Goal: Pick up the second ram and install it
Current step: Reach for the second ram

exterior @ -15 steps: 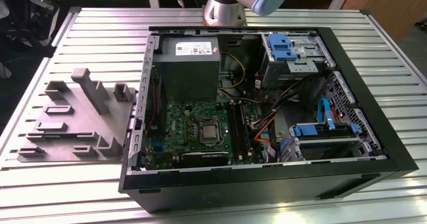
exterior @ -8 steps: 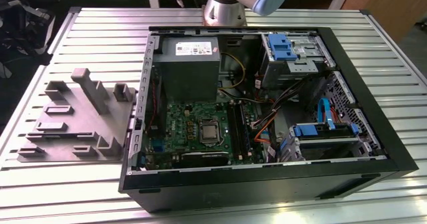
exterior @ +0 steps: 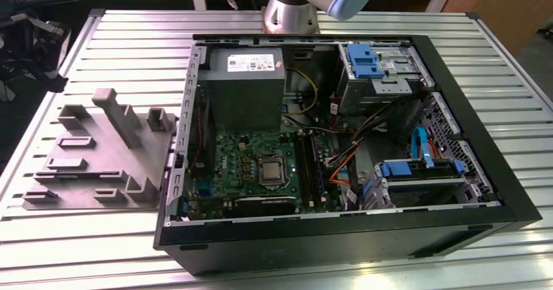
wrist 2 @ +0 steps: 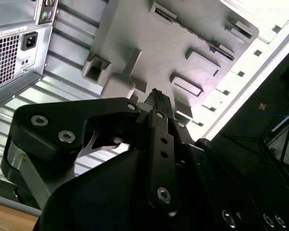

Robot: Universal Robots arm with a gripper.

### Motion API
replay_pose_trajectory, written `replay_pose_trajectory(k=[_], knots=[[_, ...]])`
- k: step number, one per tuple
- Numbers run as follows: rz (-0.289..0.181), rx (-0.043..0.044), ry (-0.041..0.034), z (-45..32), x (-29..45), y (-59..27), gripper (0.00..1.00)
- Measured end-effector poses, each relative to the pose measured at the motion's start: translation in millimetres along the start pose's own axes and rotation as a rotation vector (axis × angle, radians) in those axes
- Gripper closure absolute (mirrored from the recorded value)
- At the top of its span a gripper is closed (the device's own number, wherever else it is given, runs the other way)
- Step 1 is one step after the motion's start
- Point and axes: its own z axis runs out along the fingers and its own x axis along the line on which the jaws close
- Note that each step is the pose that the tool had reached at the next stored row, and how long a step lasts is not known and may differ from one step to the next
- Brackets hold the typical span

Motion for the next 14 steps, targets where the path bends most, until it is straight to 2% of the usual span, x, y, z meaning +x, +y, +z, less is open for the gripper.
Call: replay_pose_trajectory(k=[14], knots=[[0.0,0.0001,0.0008,21.0,5.6,-6.9,0.9]])
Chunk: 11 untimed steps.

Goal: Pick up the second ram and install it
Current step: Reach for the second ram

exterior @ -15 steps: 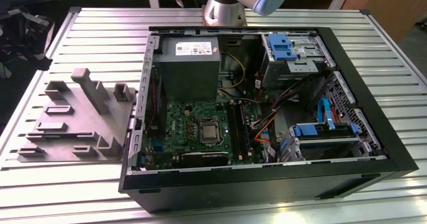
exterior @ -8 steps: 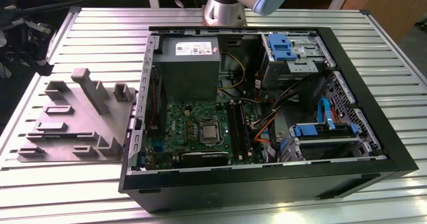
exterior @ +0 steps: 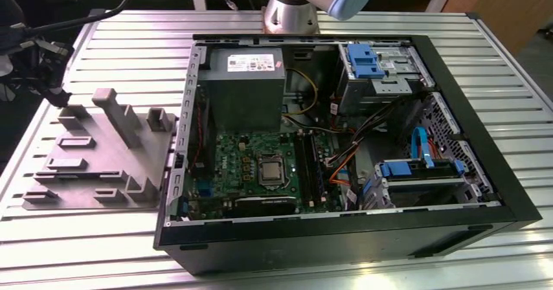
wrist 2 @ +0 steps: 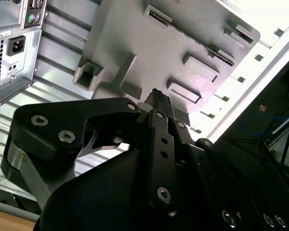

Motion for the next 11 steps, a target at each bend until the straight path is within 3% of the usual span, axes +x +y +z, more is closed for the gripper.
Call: replay_pose_trajectory(k=[11], knots=[[0.0,0.0,0.0004,15.3,2.9,-14.6,0.9]])
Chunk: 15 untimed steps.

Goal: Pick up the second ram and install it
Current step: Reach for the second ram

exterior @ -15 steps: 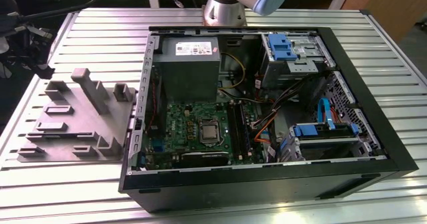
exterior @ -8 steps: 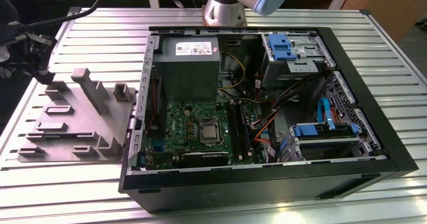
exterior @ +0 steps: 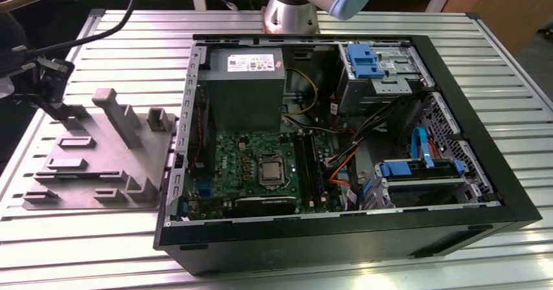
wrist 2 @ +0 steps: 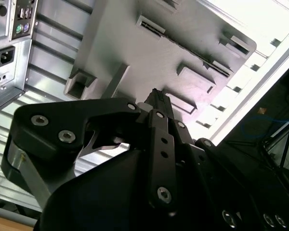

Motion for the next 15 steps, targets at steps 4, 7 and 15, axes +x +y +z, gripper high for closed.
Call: replay_pose_trajectory(k=[4,7,15], knots=[[0.0,0.0,0.0002,5.9,1.5,-3.3,0.9],[0.0,0.0,0.0002,9.9,3.1,-5.7,0.9],[-0.001,0.0,0.0003,18.2,7.1,-11.6,0.9]])
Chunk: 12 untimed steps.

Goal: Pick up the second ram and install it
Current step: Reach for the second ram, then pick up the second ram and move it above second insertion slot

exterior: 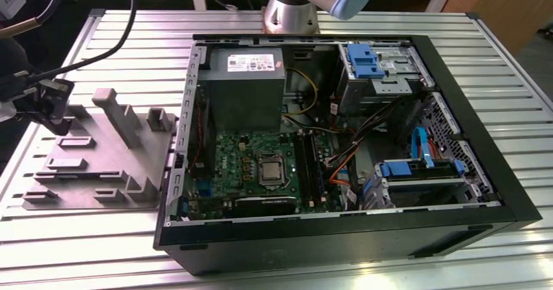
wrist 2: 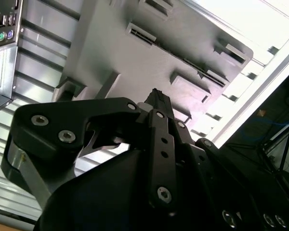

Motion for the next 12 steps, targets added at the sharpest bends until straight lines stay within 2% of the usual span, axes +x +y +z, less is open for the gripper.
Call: replay_pose_trajectory(k=[12], knots=[[0.0,-0.0002,0.0012,1.8,1.8,-0.9,0.9]])
